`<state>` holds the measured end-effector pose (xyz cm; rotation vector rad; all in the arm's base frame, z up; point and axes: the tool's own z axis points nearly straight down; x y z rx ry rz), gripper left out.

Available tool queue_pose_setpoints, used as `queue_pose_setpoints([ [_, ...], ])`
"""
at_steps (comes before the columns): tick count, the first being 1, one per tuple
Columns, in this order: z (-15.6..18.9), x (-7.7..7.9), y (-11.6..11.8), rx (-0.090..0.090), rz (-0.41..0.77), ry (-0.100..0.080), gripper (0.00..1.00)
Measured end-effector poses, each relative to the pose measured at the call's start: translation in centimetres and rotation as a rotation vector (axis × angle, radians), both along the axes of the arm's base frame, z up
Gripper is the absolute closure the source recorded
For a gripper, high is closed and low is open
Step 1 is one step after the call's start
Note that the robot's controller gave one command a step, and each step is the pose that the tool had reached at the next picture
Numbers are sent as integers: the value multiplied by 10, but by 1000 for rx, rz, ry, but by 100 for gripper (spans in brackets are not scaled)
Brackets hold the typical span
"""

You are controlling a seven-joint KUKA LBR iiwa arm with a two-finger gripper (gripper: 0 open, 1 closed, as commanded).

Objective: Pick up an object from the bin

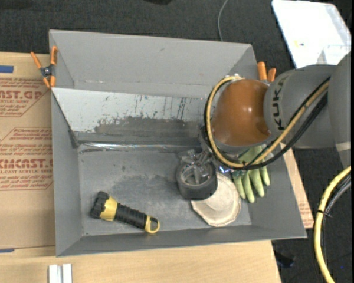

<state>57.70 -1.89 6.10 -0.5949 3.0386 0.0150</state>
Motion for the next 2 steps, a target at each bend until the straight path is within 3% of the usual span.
queue_pose_setpoints([
  [1,69,-15,-9,0,17,9,100],
  [2,145,-13,7,1,41,2,100],
])
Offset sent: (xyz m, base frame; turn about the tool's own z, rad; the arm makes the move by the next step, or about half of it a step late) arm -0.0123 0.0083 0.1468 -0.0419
